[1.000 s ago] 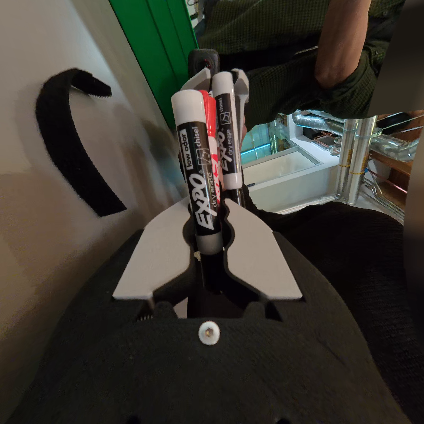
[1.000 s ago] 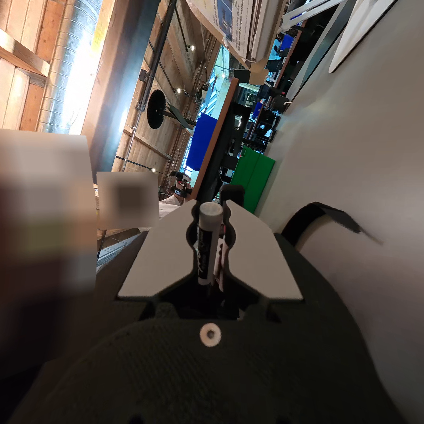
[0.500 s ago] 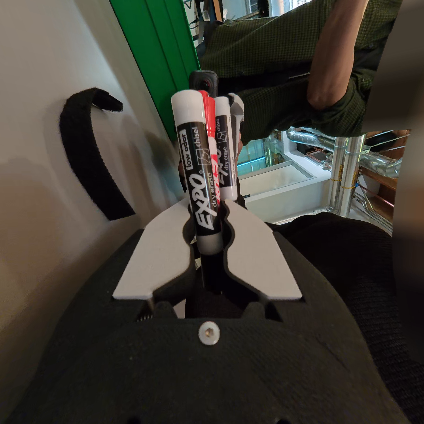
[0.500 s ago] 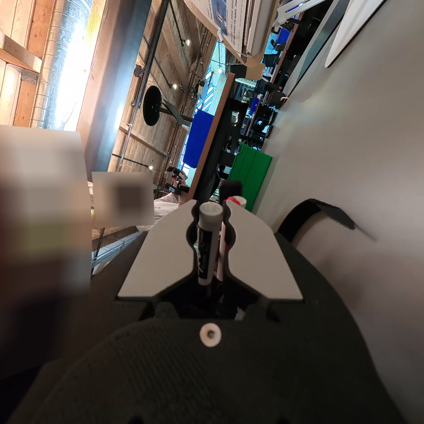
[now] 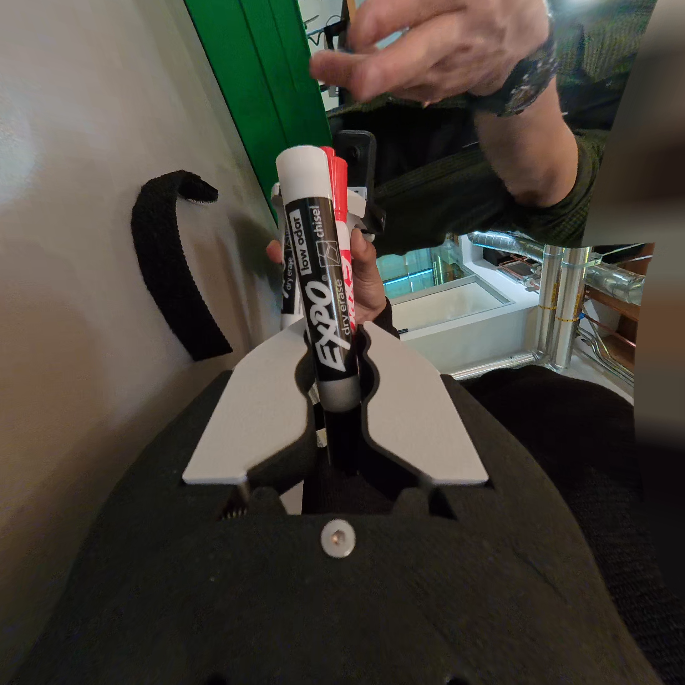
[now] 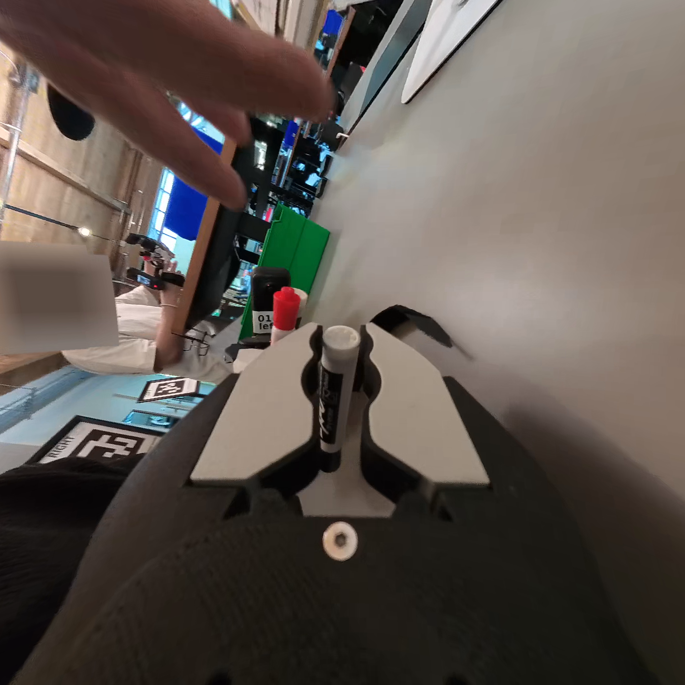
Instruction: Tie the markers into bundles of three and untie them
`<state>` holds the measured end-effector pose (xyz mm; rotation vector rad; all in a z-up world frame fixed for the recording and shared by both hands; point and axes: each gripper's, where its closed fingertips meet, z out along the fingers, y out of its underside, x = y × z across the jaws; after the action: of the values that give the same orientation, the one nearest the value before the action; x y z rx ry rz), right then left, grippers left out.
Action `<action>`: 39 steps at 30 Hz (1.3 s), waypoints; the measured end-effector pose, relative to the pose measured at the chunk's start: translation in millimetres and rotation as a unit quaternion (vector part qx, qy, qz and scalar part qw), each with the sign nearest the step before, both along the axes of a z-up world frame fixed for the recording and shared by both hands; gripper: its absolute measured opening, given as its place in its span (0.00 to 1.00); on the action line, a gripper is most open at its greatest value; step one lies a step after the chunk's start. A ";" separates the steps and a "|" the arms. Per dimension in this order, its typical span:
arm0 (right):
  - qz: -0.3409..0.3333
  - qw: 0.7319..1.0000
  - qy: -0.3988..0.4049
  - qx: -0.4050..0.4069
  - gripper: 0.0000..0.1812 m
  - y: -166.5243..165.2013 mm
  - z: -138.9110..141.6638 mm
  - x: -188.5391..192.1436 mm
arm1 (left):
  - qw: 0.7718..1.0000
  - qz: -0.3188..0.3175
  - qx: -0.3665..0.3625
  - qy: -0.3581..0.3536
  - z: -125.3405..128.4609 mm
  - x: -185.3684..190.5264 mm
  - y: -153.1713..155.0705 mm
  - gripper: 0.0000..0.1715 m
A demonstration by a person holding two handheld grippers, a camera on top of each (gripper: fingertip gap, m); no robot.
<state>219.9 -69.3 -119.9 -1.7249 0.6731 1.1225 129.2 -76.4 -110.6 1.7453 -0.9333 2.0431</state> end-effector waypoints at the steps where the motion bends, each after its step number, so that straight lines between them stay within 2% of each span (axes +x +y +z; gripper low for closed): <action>1: 0.001 1.000 0.004 0.001 0.11 0.1 0.3 -0.5 | 1.000 0.000 0.000 0.000 0.1 0.0 0.2 0.12; 13: 0.028 0.999 0.019 0.031 0.11 0.4 9.7 -15.4 | 1.000 0.007 -0.010 0.007 -2.2 1.3 2.2 0.12; 18: 0.067 0.995 -0.076 0.006 0.11 -1.9 6.1 -44.7 | 1.000 0.017 -0.017 0.012 -3.8 3.1 7.8 0.12; 23: 0.088 0.989 -0.110 0.042 0.11 -2.4 32.9 -77.9 | 0.999 0.032 -0.020 0.011 -0.9 1.3 19.3 0.12; 28: 0.072 0.984 -0.133 0.093 0.11 -3.7 76.1 -87.5 | 0.999 0.041 -0.022 0.012 -1.3 1.5 25.2 0.12; 30: 0.069 0.981 -0.147 0.102 0.11 -3.5 84.4 -89.4 | 0.999 0.042 -0.026 0.012 -0.6 1.5 25.7 0.12; 34: 0.053 0.980 -0.168 0.098 0.11 -4.2 78.1 -81.2 | 0.998 0.050 -0.015 0.016 -1.7 1.0 28.5 0.12; 39: 0.028 0.989 -0.110 0.090 0.11 -6.7 57.5 -60.7 | 0.998 0.059 -0.015 0.017 -2.0 1.7 33.1 0.12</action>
<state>159.2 -76.0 -62.4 -1.6889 0.3769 0.9811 130.9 -43.3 -112.5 1.8534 -0.8046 2.0811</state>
